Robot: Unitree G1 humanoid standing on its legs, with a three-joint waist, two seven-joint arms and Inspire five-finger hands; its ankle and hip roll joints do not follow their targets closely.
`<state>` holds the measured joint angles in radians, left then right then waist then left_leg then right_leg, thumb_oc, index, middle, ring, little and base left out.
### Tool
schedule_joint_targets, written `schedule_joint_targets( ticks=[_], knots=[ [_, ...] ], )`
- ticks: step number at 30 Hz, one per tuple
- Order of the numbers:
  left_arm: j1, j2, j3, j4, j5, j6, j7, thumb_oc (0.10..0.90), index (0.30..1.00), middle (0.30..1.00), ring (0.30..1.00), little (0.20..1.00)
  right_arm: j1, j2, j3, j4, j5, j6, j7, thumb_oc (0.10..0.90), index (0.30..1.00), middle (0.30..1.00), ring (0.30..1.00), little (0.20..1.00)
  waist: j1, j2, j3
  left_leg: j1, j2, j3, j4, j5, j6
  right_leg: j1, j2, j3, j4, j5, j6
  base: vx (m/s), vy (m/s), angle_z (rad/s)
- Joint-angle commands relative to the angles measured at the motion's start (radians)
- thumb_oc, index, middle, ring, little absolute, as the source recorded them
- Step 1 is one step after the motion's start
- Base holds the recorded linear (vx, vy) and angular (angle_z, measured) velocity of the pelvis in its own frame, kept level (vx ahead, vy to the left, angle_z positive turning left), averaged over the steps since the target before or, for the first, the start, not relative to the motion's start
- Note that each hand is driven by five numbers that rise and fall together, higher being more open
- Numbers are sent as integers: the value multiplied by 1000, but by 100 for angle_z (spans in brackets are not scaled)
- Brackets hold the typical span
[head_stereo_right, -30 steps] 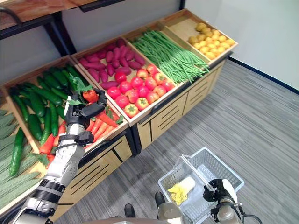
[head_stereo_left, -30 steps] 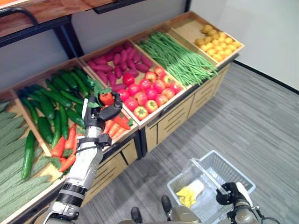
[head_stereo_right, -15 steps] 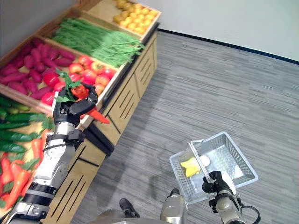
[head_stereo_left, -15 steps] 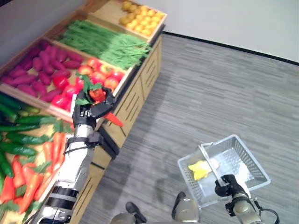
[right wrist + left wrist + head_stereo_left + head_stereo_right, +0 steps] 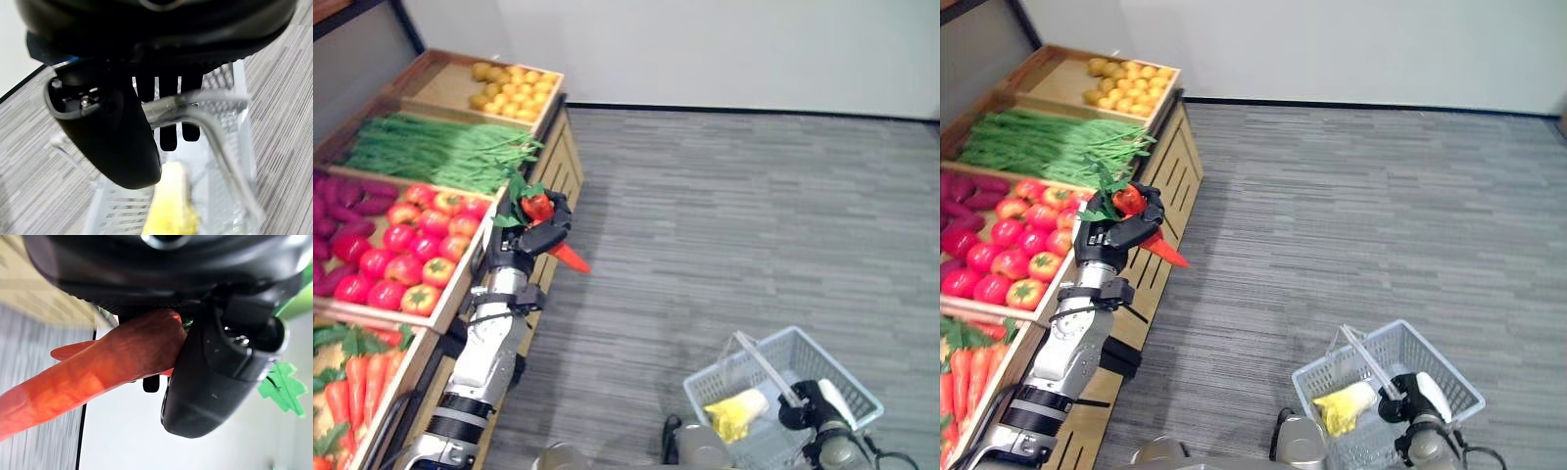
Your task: Get the vegetables into the basket
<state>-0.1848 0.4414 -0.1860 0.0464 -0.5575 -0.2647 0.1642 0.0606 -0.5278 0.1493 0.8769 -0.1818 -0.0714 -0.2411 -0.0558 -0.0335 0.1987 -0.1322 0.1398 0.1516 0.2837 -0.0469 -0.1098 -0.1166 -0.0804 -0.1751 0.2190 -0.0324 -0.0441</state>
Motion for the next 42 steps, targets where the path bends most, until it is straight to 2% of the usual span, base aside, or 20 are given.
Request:
schedule_joint_targets(
  ticks=[1, 3, 4, 5, 6, 8, 9, 10, 15, 20, 27, 32, 37, 42],
  knots=[
    [-79, 32, 42, -80, 7, -131, -1, 400, 300, 300, 300, 300, -86, -107, -2, -64, 3, -78, -57, 400, 300, 300, 300, 300, 3, -21, -8, -13, 20, -14, -26, 68, 11, 41, -41, 43, -82, 0, 125, 147, 122, -56],
    [-75, 38, 39, -90, 12, -141, -1, 400, 300, 300, 300, 300, -157, -135, 39, -61, 1, -89, -64, 400, 300, 300, 300, 300, 45, 0, -2, -25, -18, -211, -174, 129, -7, 36, -8, 133, -79, -6, 130, 126, 143, -66],
    [-75, 37, 39, -89, 12, -141, -1, 400, 300, 300, 300, 300, -159, -135, 40, -60, 2, -89, -64, 400, 300, 300, 300, 300, 45, 0, -1, -23, -17, -211, -176, 130, -7, 35, -8, 134, -77, -7, 130, 101, 121, -93],
    [-69, 38, 44, -93, 2, -141, -12, 400, 300, 300, 300, 300, -171, -142, 50, -61, -2, -92, -57, 400, 300, 300, 300, 300, 40, 4, -4, -7, -19, -207, -175, 104, 3, 28, -4, 156, -58, -19, 131, 85, 105, -112],
    [-78, 38, 32, -94, 14, -140, -8, 400, 300, 300, 300, 300, -169, -147, 48, -67, -6, -94, -59, 400, 300, 300, 300, 300, 38, 8, -6, -3, -16, -189, -180, 115, -1, 26, -8, 152, -50, -19, 134, 116, 175, -99],
    [-90, 32, 11, -85, 6, -143, -21, 400, 300, 300, 300, 300, -194, -147, 60, -52, -8, -96, -56, 400, 300, 300, 300, 300, 33, 6, -9, 13, -36, -170, -188, 99, 18, 22, -19, 169, -29, -24, 141, 112, 213, -42],
    [-95, 31, 4, -85, 4, -143, -21, 400, 300, 300, 300, 300, -209, -140, 66, -47, -5, -94, -58, 400, 300, 300, 300, 300, 30, 4, -11, 22, -43, -159, -198, 96, 27, 18, -26, 180, -30, -18, 146, 97, 253, -27],
    [-103, 28, -9, -79, 5, -144, -19, 400, 300, 300, 300, 300, -216, -128, 70, -56, -3, -92, -57, 400, 300, 300, 300, 300, 27, -4, -16, 42, -53, -119, -226, 95, 36, 15, -42, 202, -59, 0, 162, 53, 174, -35],
    [-103, 37, -28, -77, 5, -140, -34, 400, 300, 300, 300, 300, -225, -120, 72, -22, -10, -87, -58, 400, 300, 300, 300, 300, 35, -15, -37, 63, -70, -77, -272, 98, 48, 5, -66, 226, -118, 40, 185, 56, 118, -34],
    [-95, 47, -32, -81, 4, -135, -40, 400, 300, 300, 300, 300, -235, -121, 70, 28, -10, -81, -63, 400, 300, 300, 300, 300, 41, -21, -49, 77, -73, -68, -303, 103, 49, 11, -77, 226, -162, 67, 197, 51, 39, -3],
    [-98, 81, -63, -104, -9, -131, -64, 400, 300, 300, 300, 300, -363, -178, 134, 180, -46, -58, -67, 400, 300, 300, 300, 300, 58, -29, -66, 110, -71, -57, -342, 106, 43, 35, -83, 229, -234, 110, 208, 36, -2, -3],
    [-110, 101, -96, -135, -21, -129, -87, 400, 300, 300, 300, 300, -476, -216, 202, 155, -68, -58, -77, 400, 300, 300, 300, 300, 63, -25, -74, 135, -66, -51, -354, 106, 38, 59, -80, 228, -260, 120, 211, 24, -4, -3],
    [-130, 112, -135, -169, -23, -128, -112, 400, 300, 300, 300, 300, -567, -206, 235, 46, -48, -75, -94, 400, 300, 300, 300, 300, 66, -21, -90, 157, -62, -51, -368, 103, 34, 83, -78, 222, -286, 129, 212, 13, -6, -1],
    [-155, 115, -179, -181, -35, -125, -132, 400, 300, 300, 300, 300, -651, -206, 306, 30, -76, -82, -92, 400, 300, 300, 300, 300, 72, -18, -98, 168, -62, -48, -371, 98, 33, 94, -77, 220, -300, 137, 215, 12, -5, 0]
  ],
)
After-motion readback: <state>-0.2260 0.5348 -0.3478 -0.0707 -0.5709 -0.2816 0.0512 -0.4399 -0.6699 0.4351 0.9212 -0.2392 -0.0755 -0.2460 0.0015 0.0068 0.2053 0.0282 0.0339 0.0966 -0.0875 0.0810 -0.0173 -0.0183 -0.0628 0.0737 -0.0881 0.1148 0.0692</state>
